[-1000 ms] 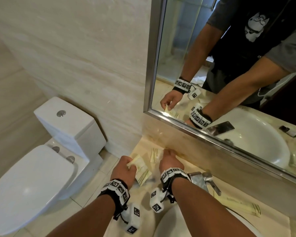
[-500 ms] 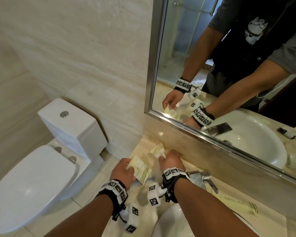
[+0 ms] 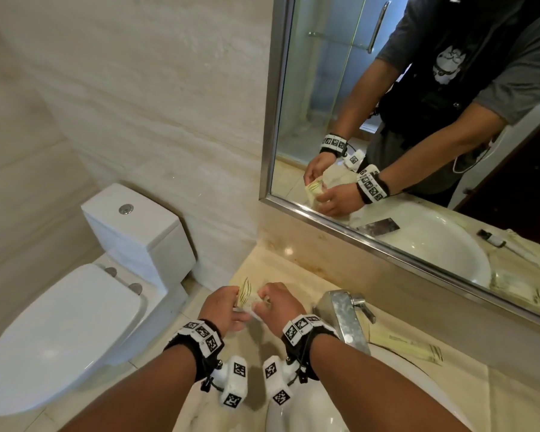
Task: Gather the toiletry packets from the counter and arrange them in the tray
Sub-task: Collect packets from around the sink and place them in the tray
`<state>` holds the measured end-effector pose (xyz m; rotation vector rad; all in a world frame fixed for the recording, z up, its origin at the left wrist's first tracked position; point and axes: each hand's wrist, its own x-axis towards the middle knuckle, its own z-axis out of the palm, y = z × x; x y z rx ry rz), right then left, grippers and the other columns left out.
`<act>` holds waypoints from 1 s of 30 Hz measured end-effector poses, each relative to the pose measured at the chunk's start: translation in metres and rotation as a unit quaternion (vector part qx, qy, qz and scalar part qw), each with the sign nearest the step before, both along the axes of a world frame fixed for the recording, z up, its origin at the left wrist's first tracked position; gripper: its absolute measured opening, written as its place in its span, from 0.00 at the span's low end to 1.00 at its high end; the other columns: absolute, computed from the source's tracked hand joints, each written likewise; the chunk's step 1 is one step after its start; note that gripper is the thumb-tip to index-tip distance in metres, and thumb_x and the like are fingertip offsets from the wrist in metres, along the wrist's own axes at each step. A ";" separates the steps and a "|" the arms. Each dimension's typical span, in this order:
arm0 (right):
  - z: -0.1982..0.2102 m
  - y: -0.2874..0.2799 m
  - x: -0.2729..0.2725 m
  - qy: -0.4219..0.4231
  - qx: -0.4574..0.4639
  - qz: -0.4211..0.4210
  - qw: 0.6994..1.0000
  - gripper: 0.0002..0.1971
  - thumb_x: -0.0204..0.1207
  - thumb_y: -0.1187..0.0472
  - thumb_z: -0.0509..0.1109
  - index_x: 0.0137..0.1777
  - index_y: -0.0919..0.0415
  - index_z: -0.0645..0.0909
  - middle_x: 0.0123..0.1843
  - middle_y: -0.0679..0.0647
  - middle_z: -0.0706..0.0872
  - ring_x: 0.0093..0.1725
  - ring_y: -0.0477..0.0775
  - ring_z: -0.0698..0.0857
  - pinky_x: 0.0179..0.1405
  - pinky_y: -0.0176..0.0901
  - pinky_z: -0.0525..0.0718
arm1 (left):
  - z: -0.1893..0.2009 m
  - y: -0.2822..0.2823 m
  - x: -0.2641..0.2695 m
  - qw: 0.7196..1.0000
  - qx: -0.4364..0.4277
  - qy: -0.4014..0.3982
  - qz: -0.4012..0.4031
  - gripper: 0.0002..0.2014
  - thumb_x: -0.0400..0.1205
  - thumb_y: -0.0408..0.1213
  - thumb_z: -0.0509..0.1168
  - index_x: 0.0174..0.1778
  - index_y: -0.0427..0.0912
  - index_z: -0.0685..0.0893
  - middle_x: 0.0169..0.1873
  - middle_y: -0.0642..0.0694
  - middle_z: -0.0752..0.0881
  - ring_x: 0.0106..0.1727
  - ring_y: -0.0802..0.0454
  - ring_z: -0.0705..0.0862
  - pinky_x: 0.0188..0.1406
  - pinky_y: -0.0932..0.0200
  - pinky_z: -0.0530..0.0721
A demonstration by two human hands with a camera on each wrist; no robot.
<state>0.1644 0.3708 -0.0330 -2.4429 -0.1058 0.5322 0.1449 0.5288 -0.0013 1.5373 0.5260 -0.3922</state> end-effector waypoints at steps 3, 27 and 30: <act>0.003 -0.002 -0.012 -0.016 -0.017 0.022 0.999 0.12 0.81 0.48 0.64 0.63 0.46 0.76 0.69 0.47 0.75 0.53 0.52 0.83 0.55 0.46 0.80 | -0.001 0.002 -0.010 1.000 0.017 0.000 -0.022 0.12 0.84 0.48 0.64 0.50 0.42 0.84 0.43 0.41 0.89 0.40 0.41 0.91 0.44 0.45 0.90; -0.043 0.004 -0.090 -0.002 -0.121 0.116 0.986 0.22 0.78 0.64 0.64 0.72 0.47 0.78 0.64 0.53 0.80 0.63 0.58 0.82 0.61 0.47 0.80 | -0.074 0.032 -0.077 0.794 0.476 -0.001 -0.378 0.19 0.82 0.53 0.60 0.68 0.53 0.76 0.62 0.45 0.83 0.59 0.43 0.84 0.57 0.52 0.82; -0.046 0.006 -0.096 -0.010 -0.119 0.099 0.988 0.22 0.80 0.65 0.62 0.73 0.49 0.79 0.65 0.55 0.81 0.62 0.58 0.82 0.61 0.47 0.80 | -0.075 0.028 -0.075 0.797 0.466 -0.003 -0.383 0.19 0.82 0.52 0.59 0.67 0.52 0.76 0.60 0.45 0.85 0.58 0.43 0.85 0.55 0.54 0.83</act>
